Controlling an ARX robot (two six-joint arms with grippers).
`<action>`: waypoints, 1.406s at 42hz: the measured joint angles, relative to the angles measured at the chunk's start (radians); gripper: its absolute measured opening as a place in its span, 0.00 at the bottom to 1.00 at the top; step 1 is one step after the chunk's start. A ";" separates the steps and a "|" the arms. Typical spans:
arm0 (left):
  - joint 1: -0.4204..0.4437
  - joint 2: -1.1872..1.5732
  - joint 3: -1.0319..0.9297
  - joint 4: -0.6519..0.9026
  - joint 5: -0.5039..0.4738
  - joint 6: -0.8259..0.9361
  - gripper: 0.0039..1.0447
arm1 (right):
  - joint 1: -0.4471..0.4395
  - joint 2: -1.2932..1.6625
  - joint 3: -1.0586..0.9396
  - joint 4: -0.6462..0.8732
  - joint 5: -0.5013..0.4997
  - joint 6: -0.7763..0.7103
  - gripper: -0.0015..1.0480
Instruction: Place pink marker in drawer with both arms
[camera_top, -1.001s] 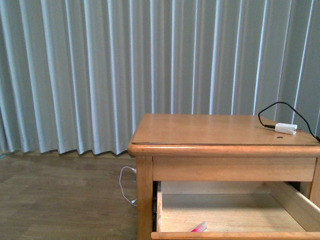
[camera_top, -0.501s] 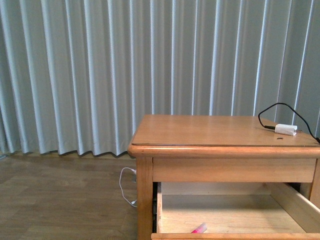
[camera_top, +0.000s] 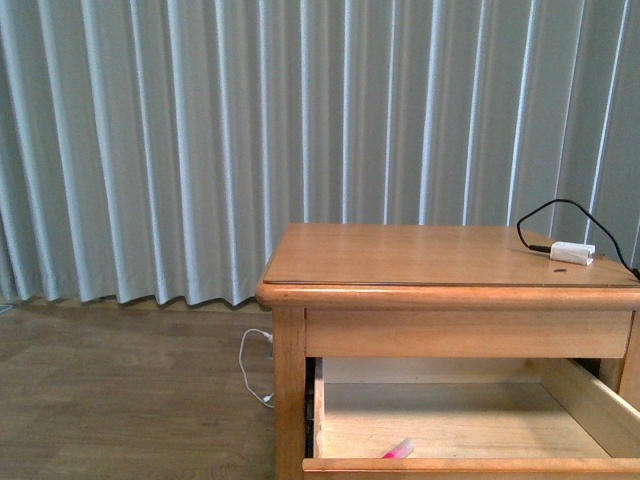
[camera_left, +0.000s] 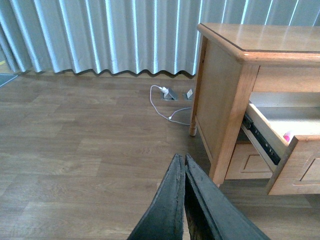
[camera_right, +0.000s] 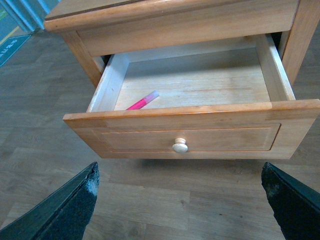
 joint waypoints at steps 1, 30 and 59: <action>0.000 0.000 0.000 0.000 0.000 0.000 0.04 | 0.000 0.000 0.000 0.000 0.000 0.000 0.91; 0.000 -0.002 0.000 -0.001 0.000 0.000 0.93 | 0.006 0.437 0.008 0.211 0.164 -0.156 0.91; 0.000 -0.002 0.000 -0.001 0.000 0.000 0.94 | 0.066 1.209 0.258 0.774 0.213 -0.178 0.91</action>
